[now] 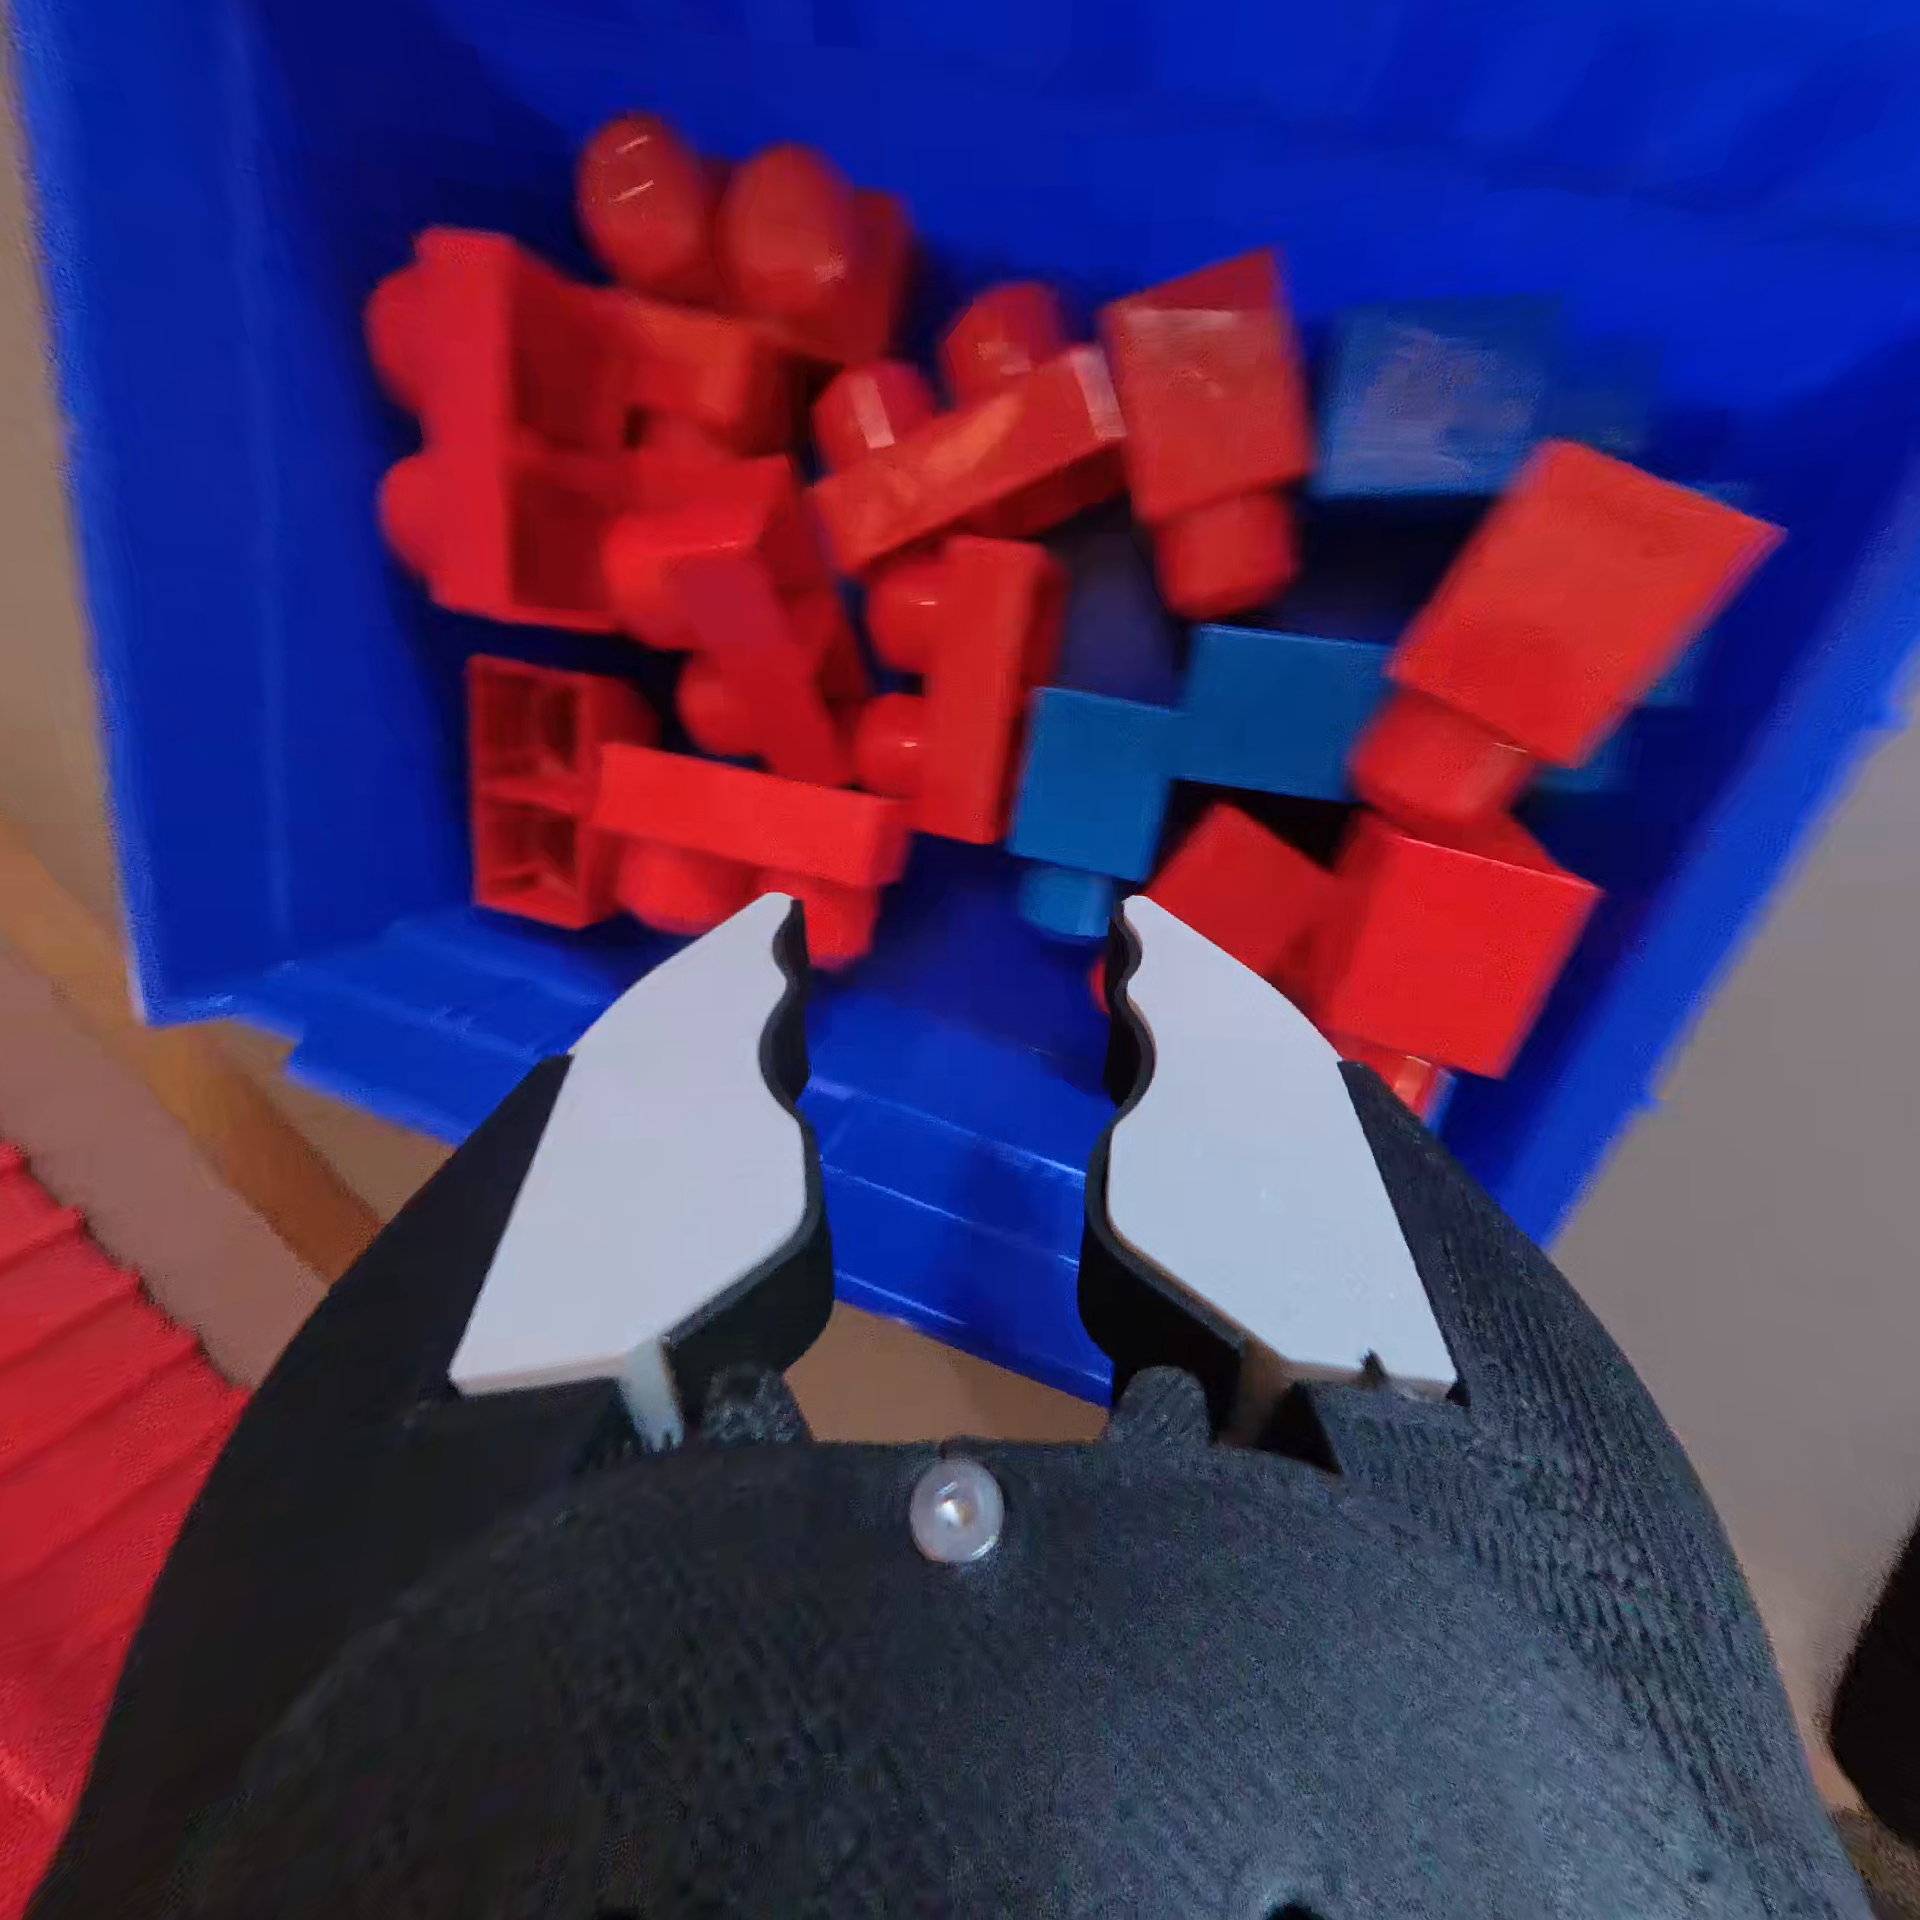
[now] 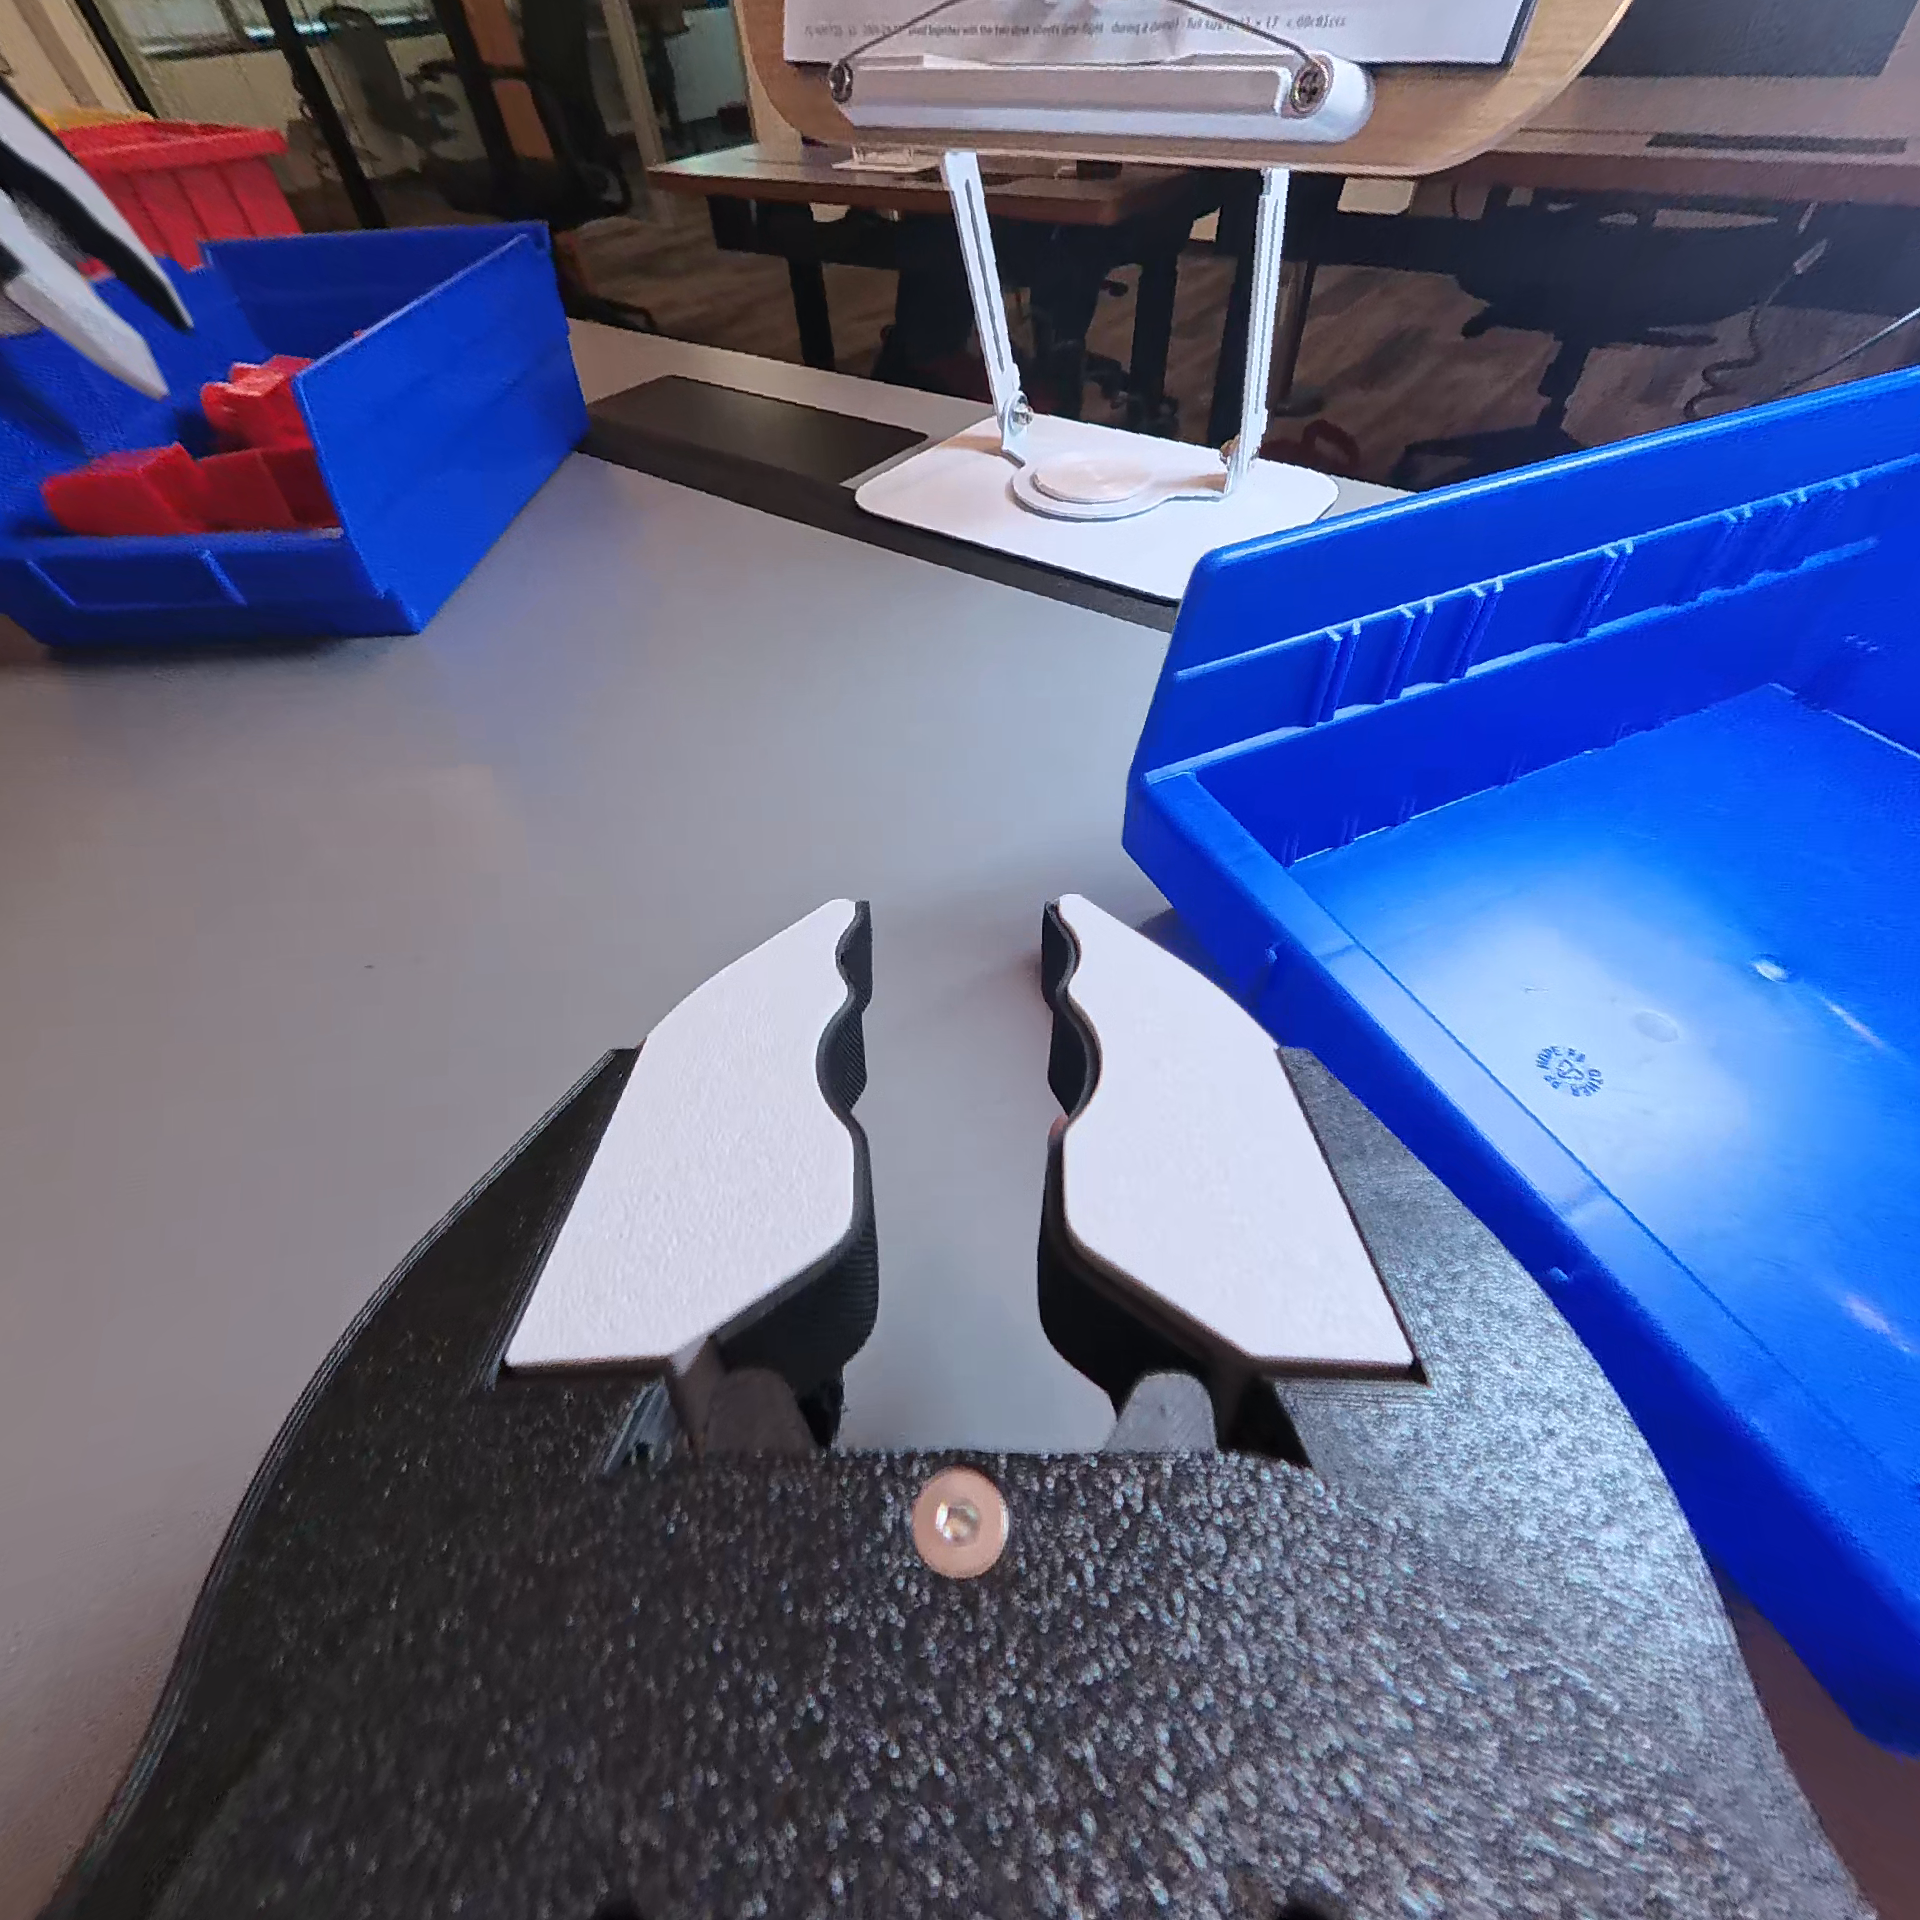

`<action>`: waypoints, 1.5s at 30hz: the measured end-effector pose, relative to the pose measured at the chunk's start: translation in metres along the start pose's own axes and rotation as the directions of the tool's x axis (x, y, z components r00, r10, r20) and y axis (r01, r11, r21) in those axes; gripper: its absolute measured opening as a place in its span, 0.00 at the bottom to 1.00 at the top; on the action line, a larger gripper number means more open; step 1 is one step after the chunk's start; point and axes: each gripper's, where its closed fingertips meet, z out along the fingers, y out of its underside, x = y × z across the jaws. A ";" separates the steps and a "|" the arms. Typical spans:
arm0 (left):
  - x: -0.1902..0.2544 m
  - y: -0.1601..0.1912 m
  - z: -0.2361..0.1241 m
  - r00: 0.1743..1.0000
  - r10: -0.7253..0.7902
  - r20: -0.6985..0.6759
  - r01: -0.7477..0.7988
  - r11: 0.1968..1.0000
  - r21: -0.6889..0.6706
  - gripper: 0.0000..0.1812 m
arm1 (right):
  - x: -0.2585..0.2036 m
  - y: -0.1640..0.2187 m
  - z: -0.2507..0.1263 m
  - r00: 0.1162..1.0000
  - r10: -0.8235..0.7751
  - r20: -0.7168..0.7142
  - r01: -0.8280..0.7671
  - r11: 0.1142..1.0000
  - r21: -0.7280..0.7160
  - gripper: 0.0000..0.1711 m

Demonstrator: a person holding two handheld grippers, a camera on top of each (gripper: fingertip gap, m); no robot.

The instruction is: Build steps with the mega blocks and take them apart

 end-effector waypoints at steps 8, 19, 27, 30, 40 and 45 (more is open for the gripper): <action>-0.050 0.011 0.050 0.990 -0.090 0.108 0.109 0.976 -0.187 0.38 | 0.000 0.005 0.002 1.000 -0.021 -0.006 0.021 1.000 -0.024 0.18; 0.005 -0.062 -0.044 0.932 0.134 0.336 -0.217 0.950 0.223 0.37 | -0.019 -0.009 -0.006 0.993 -0.009 0.117 0.003 0.999 0.048 0.19; 0.244 -0.138 -0.097 0.636 0.418 0.649 -0.758 0.499 0.420 0.37 | -0.104 -0.042 -0.005 0.879 0.083 0.470 -0.102 0.995 0.015 0.33; 0.314 -0.152 -0.086 0.495 0.469 0.732 -0.865 0.342 0.366 0.37 | -0.128 -0.053 0.005 0.832 0.170 0.528 -0.147 0.985 -0.085 0.36; 0.384 -0.141 -0.072 0.630 0.568 0.530 -0.747 0.255 0.614 0.34 | -0.146 -0.031 0.014 0.724 0.244 0.646 -0.201 0.969 -0.141 0.22; 0.404 -0.132 -0.099 0.714 0.564 -0.415 0.106 0.498 0.860 0.38 | -0.140 -0.079 -0.025 0.613 0.084 0.785 -0.354 0.918 0.178 0.22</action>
